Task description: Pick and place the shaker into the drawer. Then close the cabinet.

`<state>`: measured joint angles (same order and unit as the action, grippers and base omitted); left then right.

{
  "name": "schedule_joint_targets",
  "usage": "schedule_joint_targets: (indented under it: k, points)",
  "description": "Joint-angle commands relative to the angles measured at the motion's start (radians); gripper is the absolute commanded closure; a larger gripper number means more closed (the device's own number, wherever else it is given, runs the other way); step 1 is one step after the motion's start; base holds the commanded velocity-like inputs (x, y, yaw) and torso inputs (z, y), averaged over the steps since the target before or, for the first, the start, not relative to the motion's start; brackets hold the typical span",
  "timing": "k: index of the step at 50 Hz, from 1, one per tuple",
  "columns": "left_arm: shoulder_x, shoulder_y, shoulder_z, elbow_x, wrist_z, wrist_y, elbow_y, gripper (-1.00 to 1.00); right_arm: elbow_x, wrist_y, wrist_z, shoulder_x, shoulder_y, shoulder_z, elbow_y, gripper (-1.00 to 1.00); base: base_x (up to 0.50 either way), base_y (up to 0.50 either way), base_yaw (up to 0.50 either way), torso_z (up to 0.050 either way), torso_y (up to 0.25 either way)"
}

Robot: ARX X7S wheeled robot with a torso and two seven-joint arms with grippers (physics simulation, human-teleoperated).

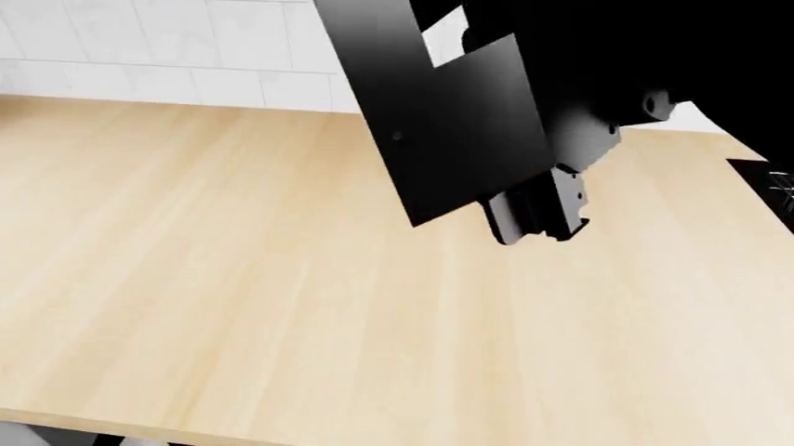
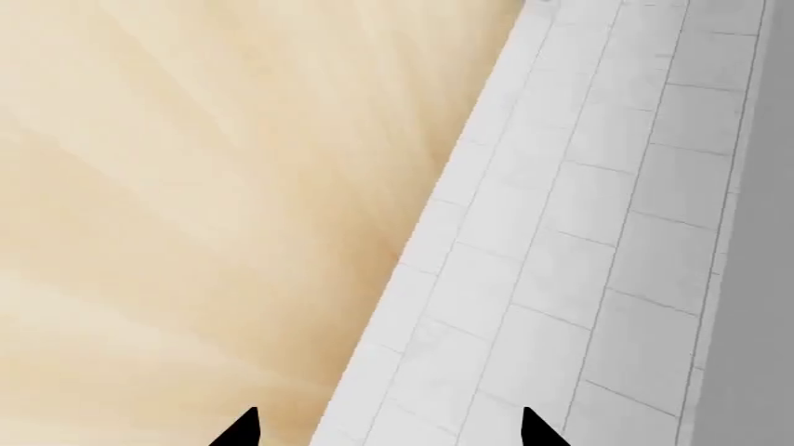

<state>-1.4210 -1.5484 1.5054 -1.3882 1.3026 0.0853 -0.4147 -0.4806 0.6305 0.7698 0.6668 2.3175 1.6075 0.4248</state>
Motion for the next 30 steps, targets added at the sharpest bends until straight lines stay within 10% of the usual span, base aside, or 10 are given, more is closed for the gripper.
schedule_joint_targets:
  k: [1, 20, 30]
  points:
    - [0.002, 0.011, 0.014, -0.005, 0.016, -0.011, -0.022, -1.0, 0.072, -0.059, 0.131, 0.03, 0.018, -0.096, 0.069, -1.0, 0.0, 0.0, 0.0, 0.0, 0.0]
    - [-0.003, 0.032, 0.019, -0.002, 0.014, -0.007, -0.033, -1.0, 0.667, -0.049, -0.087, -0.175, 0.034, -0.499, -0.702, -1.0, 0.0, 0.0, 0.0, 0.0, 0.0]
    - [-0.029, 0.036, 0.019, -0.004, 0.01, -0.016, -0.051, -1.0, 1.021, -0.095, -0.221, -0.468, 0.038, -1.186, -1.556, -1.0, 0.0, 0.0, 0.0, 0.0, 0.0]
